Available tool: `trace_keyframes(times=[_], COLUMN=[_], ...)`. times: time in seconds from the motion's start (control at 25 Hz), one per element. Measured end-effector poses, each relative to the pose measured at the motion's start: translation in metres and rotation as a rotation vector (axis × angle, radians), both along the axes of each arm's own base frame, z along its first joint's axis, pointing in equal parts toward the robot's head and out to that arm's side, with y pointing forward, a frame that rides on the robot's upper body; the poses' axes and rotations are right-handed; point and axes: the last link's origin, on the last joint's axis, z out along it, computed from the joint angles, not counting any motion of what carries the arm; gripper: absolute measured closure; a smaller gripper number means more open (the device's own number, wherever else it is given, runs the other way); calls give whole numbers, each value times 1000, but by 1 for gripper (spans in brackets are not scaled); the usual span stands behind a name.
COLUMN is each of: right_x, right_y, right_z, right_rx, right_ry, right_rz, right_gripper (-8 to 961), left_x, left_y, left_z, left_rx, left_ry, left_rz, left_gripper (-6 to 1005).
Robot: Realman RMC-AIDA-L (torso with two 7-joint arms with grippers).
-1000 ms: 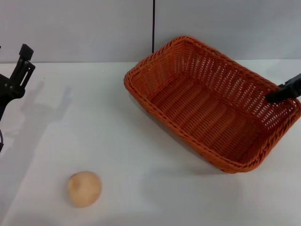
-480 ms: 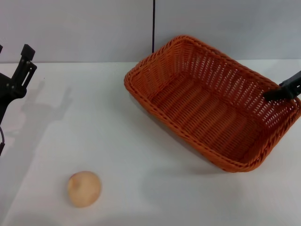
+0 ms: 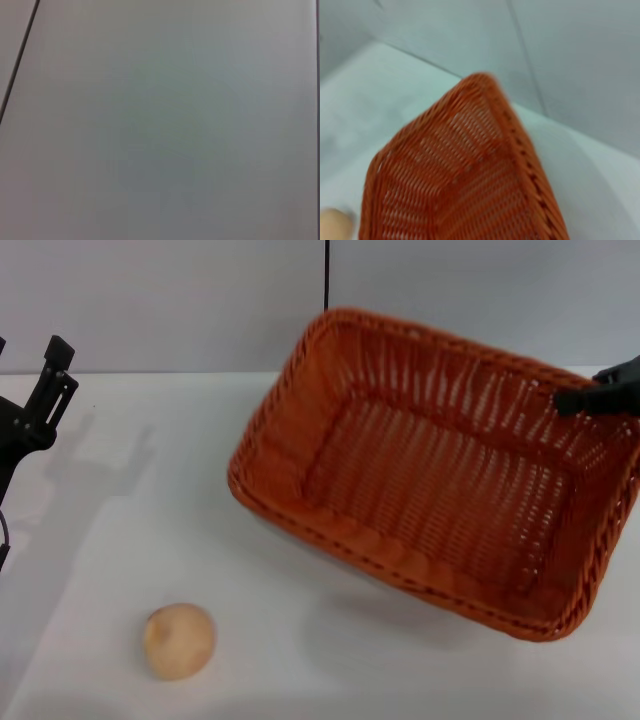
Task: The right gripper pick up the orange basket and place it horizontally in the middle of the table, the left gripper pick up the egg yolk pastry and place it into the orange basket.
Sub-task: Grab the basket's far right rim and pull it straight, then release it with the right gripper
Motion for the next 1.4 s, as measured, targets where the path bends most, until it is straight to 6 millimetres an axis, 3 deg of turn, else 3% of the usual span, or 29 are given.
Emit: trace_keyframes(times=[0.16, 0.44, 0.72, 1.2, 1.4], right_x=[-9, -20, -34, -39, -43], right_y=[-13, -25, -28, -5, 0], right_z=[23, 41, 45, -17, -33], right_rx=[40, 12, -78, -117, -133], right_ry=[86, 104, 0, -84, -118], right_rz=[65, 189, 390, 464, 479], right_gripper=[791, 790, 790, 790, 790], left_x=[0, 0, 0, 3, 3], left_y=[0, 0, 1, -1, -1], left_z=[0, 1, 0, -4, -5], left_rx=[0, 1, -1, -19, -19], left_ry=[1, 2, 3, -5, -7], left_rz=[1, 0, -3, -11, -11], left_gripper=[203, 203, 203, 204, 203])
